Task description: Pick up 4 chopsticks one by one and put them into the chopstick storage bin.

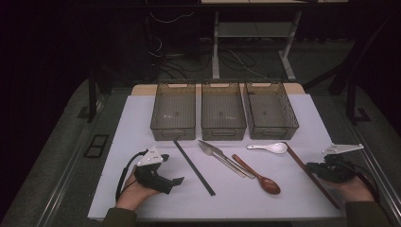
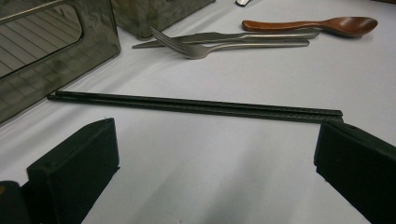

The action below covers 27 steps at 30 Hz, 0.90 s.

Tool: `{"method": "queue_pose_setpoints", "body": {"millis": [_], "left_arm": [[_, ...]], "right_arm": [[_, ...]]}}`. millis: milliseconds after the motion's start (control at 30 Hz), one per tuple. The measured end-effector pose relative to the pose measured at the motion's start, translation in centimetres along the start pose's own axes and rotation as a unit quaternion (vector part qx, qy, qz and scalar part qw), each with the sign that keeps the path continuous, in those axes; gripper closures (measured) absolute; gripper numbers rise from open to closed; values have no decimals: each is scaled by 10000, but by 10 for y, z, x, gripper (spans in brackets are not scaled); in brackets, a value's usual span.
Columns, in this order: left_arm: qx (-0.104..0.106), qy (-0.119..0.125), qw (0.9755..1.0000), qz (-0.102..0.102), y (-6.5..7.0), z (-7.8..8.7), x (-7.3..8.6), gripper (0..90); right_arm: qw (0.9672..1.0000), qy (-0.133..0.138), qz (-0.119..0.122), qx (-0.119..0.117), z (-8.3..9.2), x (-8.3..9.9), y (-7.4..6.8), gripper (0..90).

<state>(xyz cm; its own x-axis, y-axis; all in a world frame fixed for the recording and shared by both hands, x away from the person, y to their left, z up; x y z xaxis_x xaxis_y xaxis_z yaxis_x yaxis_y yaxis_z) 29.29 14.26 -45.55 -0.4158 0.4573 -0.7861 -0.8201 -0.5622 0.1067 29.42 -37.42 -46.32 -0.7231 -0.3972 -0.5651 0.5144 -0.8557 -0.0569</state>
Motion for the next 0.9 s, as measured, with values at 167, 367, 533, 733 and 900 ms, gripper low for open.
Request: {"method": "queue_pose_setpoints", "body": {"millis": [167, 367, 533, 733, 900], "left_arm": [[4, -8, 10000, -4, 0, 0, 0, 0], [2, -7, 10000, 0, 0, 0, 0, 0], [-5, -8, 10000, 5, 0, 0, 0, 0], [-8, -1, 10000, 13, 0, 0, 0, 0], [-2, -6, 10000, 7, 0, 0, 0, 0]], "right_arm": [[10000, -52, -20, -17, -1, 1, 1, 814], [10000, -94, -30, -2, -2, 2, 2, 817], [9999, -111, -60, 46, -3, 4, 5, 821], [9998, -145, -117, 85, -3, 6, 9, 821], [9997, -172, -126, 99, -5, 7, 11, 821]]}}
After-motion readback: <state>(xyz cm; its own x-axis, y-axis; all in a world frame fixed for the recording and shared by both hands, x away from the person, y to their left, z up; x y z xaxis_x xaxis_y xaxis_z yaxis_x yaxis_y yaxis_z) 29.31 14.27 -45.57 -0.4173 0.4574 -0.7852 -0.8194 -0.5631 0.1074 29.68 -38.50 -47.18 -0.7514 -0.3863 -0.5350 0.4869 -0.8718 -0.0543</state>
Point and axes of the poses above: each handheld gripper's, and its own axes: z roughly backward along the jaws, x roughly out of its underside, y roughly to its right, the point moved 4 cm from there along -z, roughly forward along the jaws, and after that the axes turned 3 degrees about -y, right-handed, at the moved point
